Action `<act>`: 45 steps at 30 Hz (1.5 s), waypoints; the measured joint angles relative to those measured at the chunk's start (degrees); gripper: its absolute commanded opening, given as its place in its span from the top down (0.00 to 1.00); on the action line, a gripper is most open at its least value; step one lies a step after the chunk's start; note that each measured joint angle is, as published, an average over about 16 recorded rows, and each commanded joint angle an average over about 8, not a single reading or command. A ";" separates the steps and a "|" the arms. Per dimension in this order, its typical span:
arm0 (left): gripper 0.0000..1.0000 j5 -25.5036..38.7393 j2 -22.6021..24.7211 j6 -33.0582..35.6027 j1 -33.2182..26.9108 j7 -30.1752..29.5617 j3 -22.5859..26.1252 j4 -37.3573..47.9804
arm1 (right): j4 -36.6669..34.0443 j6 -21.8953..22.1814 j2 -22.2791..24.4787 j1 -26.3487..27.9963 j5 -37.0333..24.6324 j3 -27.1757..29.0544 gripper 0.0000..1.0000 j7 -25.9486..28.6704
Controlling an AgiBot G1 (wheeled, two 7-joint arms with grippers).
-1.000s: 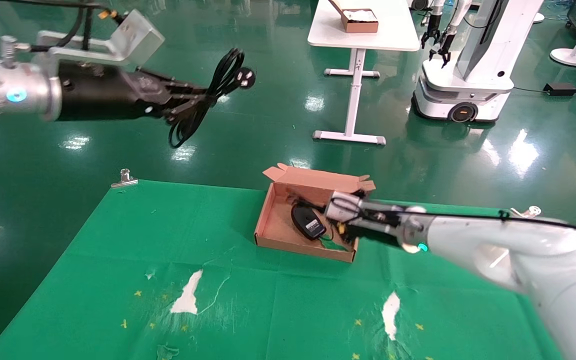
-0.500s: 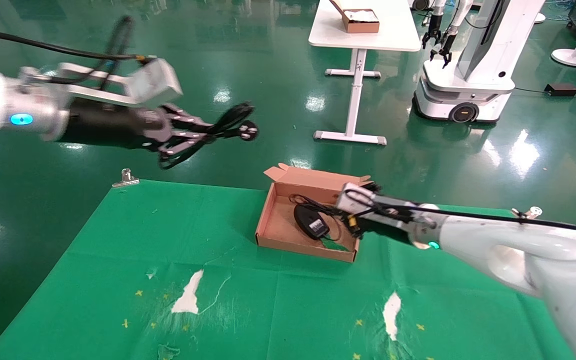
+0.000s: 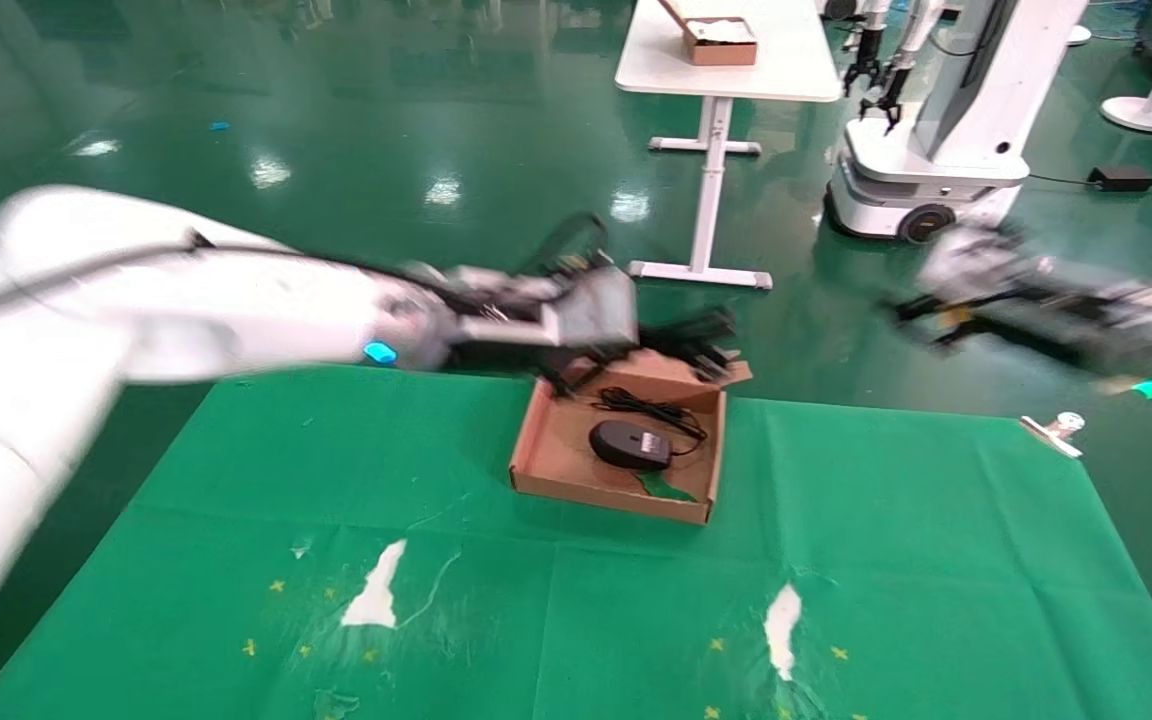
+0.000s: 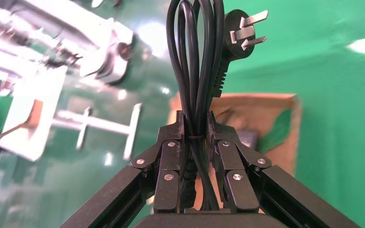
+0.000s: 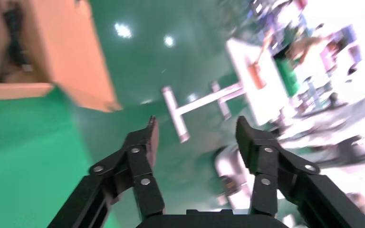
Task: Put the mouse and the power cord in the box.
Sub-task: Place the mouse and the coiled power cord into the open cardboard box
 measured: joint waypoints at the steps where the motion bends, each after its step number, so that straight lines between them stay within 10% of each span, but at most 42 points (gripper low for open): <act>1: 1.00 -0.21 0.08 -0.69 1.07 0.07 1.18 -1.73 | 0.41 -2.24 1.72 0.82 -0.14 -0.11 0.00 -0.18; 12: 1.00 0.32 0.16 -8.60 7.42 -2.32 17.15 -13.93 | 6.38 -25.78 17.19 7.34 -3.58 -2.90 0.00 3.84; 19: 1.00 -1.37 0.29 -17.64 8.29 -9.40 23.67 -14.95 | 12.66 -31.94 21.34 6.82 -4.69 -4.28 0.00 10.09; 21: 0.97 -2.41 0.31 -20.28 8.36 -12.15 24.96 -14.90 | 14.93 -32.27 21.78 6.24 -4.86 -4.52 0.00 11.97; 29: 0.00 -6.74 0.37 -28.71 8.02 -22.58 29.33 -15.03 | 25.36 -27.30 21.11 2.97 -4.93 -4.59 0.00 19.57; 45: 0.00 -10.37 -1.67 -29.69 8.67 -28.43 31.93 -18.22 | 39.37 -18.46 19.59 -3.28 -2.12 -2.86 0.00 27.73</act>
